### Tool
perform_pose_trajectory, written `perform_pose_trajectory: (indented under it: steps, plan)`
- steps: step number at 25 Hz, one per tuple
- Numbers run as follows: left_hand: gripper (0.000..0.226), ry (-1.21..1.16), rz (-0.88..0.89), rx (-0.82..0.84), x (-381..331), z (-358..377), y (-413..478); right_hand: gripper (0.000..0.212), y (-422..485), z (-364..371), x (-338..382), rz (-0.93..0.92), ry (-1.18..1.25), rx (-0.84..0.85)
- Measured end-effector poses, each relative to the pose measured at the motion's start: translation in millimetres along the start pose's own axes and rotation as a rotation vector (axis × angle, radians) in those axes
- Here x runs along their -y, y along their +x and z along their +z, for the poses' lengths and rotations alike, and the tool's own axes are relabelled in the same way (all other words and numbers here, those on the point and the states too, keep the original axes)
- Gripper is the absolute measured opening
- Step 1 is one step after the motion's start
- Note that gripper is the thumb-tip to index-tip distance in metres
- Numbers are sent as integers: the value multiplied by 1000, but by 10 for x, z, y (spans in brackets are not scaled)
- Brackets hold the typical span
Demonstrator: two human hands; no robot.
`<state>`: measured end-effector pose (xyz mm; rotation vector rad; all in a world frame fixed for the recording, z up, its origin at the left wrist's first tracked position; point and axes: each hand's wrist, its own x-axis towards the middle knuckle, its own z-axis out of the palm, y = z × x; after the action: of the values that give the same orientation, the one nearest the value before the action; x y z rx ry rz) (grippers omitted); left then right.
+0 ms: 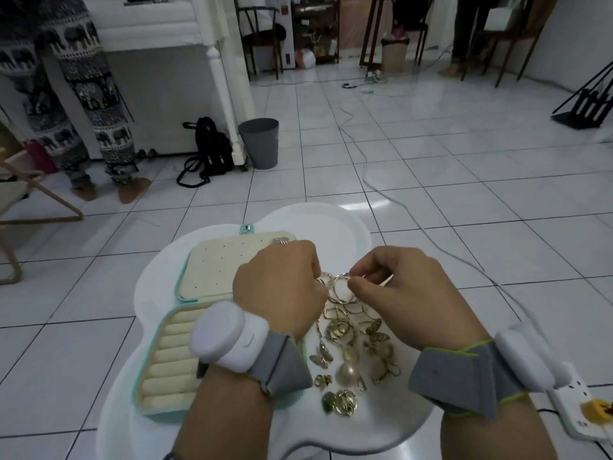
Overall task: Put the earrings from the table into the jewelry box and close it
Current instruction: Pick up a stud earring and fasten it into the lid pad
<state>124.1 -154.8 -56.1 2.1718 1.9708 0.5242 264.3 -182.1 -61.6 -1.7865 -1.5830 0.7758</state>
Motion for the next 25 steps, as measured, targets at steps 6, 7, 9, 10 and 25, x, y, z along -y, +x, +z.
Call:
perform_pose_trajectory:
  steps: [6,7,9,10,25]
  plan:
    - [17,-859,-92,-61,269,-140,7,9,-4,230,305,6,233,-14]
    - [18,-912,-98,-63,325,-186,37,8,15,288,385,-5,322,-41]
    - [17,-988,-94,-64,467,-272,101,8,94,417,549,-27,444,-89]
    - [16,-1009,-89,-66,537,-321,139,7,132,476,633,-34,474,-98]
    - [6,78,101,202,1024,-463,76,6,336,548,597,-92,400,-71]
